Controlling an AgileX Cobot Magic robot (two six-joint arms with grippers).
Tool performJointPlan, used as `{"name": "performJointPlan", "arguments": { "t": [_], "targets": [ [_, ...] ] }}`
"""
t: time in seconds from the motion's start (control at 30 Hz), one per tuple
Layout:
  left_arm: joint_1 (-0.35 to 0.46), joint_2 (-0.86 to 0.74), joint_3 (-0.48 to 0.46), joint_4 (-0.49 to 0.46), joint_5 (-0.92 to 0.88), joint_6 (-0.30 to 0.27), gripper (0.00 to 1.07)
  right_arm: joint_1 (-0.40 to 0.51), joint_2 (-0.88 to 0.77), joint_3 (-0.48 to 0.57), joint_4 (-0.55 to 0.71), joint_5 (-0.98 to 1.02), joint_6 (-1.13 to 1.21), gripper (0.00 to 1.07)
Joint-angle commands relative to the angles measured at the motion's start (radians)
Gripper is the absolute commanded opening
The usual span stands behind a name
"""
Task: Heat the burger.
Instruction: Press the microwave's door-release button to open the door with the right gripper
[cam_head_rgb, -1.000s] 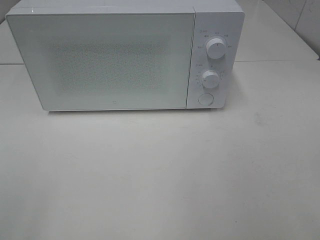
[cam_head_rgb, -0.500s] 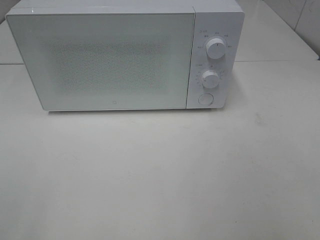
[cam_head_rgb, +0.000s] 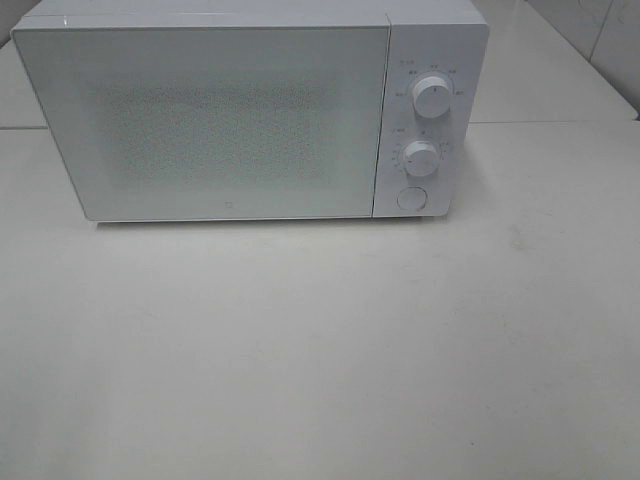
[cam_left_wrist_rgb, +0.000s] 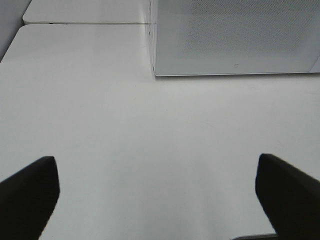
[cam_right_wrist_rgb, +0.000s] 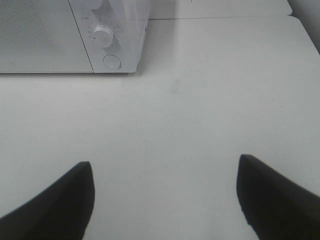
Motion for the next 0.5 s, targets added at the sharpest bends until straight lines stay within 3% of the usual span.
{"name": "performJointPlan", "arguments": {
  "t": [0.03, 0.5],
  "targets": [
    [-0.002, -0.016, 0.003, -0.003, -0.011, 0.001, 1.0, -0.005, -0.035, 0.003, -0.01, 0.003, -0.015, 0.76],
    [-0.002, -0.016, 0.003, -0.003, -0.011, 0.001, 1.0, -0.005, -0.035, 0.003, -0.01, 0.002, -0.015, 0.76]
  ]
}}
